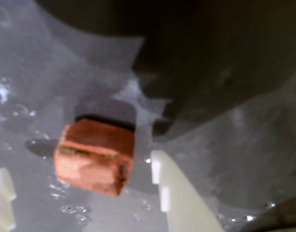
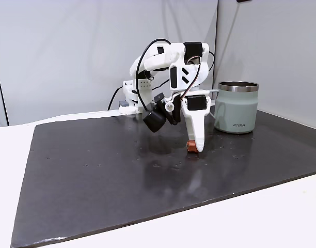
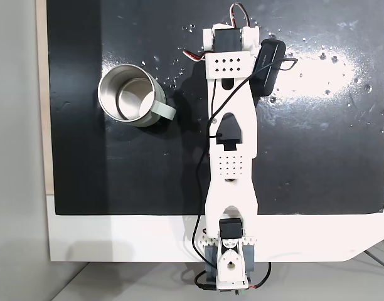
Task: Grasp a cube and put it in the cup.
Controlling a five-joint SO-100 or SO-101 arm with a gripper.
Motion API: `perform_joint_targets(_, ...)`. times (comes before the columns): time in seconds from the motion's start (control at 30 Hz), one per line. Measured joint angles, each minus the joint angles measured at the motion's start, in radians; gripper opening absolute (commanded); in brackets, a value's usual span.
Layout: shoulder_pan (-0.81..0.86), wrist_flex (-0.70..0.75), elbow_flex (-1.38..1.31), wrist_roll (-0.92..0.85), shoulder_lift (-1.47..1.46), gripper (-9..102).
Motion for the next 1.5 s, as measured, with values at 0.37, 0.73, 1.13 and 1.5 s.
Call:
perform_joint_targets(0.37, 0.003, 0.014, -0.017, -0.012, -0.021, 20)
perform_joint_targets(0.73, 0.009, 0.014, -0.017, -0.011, -0.021, 3)
perform_joint_targets(1.13, 0.009, 0.044, 0.031, -0.011, 0.152, 2)
perform_joint_targets(1.5, 0.009, 0.044, 0.267, -0.034, 0.703, 2)
